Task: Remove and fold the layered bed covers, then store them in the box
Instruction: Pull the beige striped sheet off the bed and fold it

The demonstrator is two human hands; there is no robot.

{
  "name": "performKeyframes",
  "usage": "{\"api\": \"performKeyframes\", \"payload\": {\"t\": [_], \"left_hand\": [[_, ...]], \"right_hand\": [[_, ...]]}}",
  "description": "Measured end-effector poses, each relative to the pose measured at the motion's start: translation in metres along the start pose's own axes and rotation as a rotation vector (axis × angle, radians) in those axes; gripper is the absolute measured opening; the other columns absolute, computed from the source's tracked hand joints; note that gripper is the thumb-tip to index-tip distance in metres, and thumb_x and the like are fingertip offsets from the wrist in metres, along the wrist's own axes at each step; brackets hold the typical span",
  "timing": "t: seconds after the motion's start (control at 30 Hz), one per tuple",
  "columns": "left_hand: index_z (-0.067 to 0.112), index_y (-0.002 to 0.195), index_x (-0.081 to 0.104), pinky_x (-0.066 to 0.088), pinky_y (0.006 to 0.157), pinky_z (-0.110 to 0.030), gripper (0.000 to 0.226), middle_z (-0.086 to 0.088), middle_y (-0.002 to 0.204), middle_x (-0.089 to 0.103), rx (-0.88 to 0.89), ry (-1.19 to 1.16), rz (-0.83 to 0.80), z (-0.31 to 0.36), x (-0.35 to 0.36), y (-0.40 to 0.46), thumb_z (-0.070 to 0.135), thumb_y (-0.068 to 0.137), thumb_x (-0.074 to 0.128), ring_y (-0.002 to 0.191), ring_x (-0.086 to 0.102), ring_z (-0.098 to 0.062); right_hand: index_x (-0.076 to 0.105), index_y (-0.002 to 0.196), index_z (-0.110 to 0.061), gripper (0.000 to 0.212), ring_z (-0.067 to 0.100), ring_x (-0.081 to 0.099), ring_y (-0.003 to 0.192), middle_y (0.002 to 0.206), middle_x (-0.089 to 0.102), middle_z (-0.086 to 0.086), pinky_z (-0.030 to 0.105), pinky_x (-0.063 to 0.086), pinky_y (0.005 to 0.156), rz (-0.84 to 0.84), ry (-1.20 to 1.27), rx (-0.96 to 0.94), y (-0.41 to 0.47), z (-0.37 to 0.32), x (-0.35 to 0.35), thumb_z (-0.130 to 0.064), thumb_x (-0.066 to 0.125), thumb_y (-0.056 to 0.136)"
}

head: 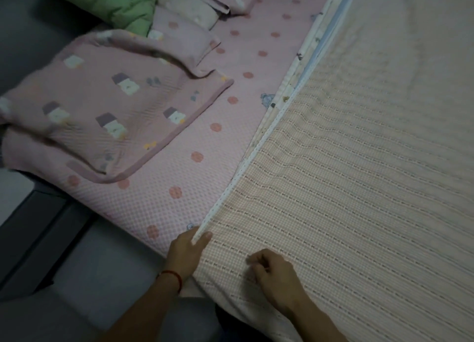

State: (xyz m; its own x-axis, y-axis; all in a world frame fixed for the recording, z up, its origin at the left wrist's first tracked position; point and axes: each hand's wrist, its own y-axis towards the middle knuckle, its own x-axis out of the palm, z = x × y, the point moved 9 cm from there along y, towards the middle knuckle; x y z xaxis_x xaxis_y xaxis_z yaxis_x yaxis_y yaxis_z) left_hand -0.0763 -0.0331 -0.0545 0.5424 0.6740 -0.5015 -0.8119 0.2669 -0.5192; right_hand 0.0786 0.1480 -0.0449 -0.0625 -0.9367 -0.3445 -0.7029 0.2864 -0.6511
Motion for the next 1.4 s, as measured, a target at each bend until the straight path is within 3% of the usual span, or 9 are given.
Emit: {"api": "performKeyframes", "payload": {"t": [0.1,0.23,0.37,0.43,0.5,0.63,0.8,1.1,1.4], "left_hand": [[0.034,0.099,0.068,0.051,0.067,-0.011,0.011,0.008,0.091,0.073,0.096,0.080,-0.043,0.034,0.001,-0.022,0.036,0.100,0.057,0.081,0.067,-0.003],[0.033,0.131,0.043,0.056,0.070,-0.039,0.033,0.001,0.090,0.068,0.318,0.480,-0.097,0.082,0.026,-0.067,0.044,0.100,0.042,0.075,0.065,-0.019],[0.029,0.155,0.024,0.051,0.077,-0.035,0.056,-0.008,0.109,0.069,0.412,0.646,-0.252,0.123,0.088,-0.131,0.030,0.103,0.046,0.092,0.065,-0.026],[0.024,0.151,0.034,0.049,0.078,-0.034,0.051,-0.009,0.113,0.069,0.434,0.637,-0.348,0.142,0.125,-0.164,0.023,0.102,0.046,0.097,0.065,-0.027],[0.013,0.133,0.052,0.043,0.078,-0.032,0.033,-0.013,0.116,0.067,0.426,0.654,-0.437,0.155,0.159,-0.200,0.017,0.101,0.046,0.104,0.063,-0.030],[0.022,0.135,0.047,0.051,0.086,-0.040,0.041,-0.012,0.118,0.067,0.490,0.608,-0.620,0.161,0.216,-0.263,0.017,0.094,0.049,0.108,0.063,-0.032],[0.016,0.137,0.050,0.043,0.083,-0.023,0.049,-0.010,0.125,0.063,0.529,0.580,-0.823,0.159,0.268,-0.328,0.009,0.089,0.057,0.112,0.060,-0.026],[0.015,0.111,0.061,0.043,0.076,-0.029,0.028,-0.010,0.112,0.067,0.566,0.716,-0.781,0.160,0.386,-0.381,0.014,0.083,0.062,0.102,0.062,-0.029],[0.008,0.105,0.058,0.031,0.068,-0.029,0.021,-0.014,0.107,0.067,0.433,0.700,-0.670,0.166,0.535,-0.461,0.003,0.084,0.056,0.099,0.060,-0.034]], "right_hand": [[0.068,0.106,-0.027,0.016,0.006,0.067,0.087,0.095,0.071,-0.011,0.020,0.053,0.083,0.000,0.104,-0.018,-0.014,-0.013,-0.009,-0.027,0.053,0.101],[0.066,0.104,-0.027,0.020,0.015,0.071,0.085,0.096,0.073,-0.002,0.041,0.060,0.085,0.074,0.440,0.032,-0.032,-0.028,-0.022,-0.041,0.053,0.101],[0.064,0.101,-0.014,0.051,0.026,0.074,0.085,0.096,0.074,0.007,0.037,0.061,0.071,0.145,0.615,0.200,-0.065,-0.013,-0.047,-0.063,0.056,0.092],[0.064,0.095,-0.013,0.049,0.025,0.072,0.087,0.095,0.074,0.005,0.034,0.061,0.070,0.230,0.535,0.235,-0.086,0.002,-0.073,-0.061,0.063,0.086],[0.069,0.091,-0.011,0.027,0.027,0.070,0.084,0.090,0.073,0.007,0.035,0.059,0.071,0.328,0.450,0.265,-0.113,0.022,-0.105,-0.038,0.066,0.088],[0.069,0.088,0.000,0.021,0.032,0.068,0.074,0.083,0.070,0.017,0.042,0.062,0.064,0.480,0.301,0.409,-0.176,0.082,-0.157,-0.015,0.055,0.089],[0.066,0.083,0.000,0.015,0.035,0.072,0.073,0.084,0.071,0.019,0.049,0.063,0.063,0.544,0.267,0.492,-0.252,0.146,-0.193,-0.010,0.055,0.085],[0.065,0.070,-0.011,0.022,0.024,0.070,0.067,0.070,0.068,0.008,0.037,0.062,0.061,0.500,0.224,0.357,-0.301,0.251,-0.255,-0.017,0.062,0.091],[0.063,0.064,-0.001,0.036,0.018,0.057,0.059,0.063,0.062,0.005,0.022,0.040,0.047,0.316,0.135,0.289,-0.321,0.403,-0.330,-0.021,0.066,0.093]]}}
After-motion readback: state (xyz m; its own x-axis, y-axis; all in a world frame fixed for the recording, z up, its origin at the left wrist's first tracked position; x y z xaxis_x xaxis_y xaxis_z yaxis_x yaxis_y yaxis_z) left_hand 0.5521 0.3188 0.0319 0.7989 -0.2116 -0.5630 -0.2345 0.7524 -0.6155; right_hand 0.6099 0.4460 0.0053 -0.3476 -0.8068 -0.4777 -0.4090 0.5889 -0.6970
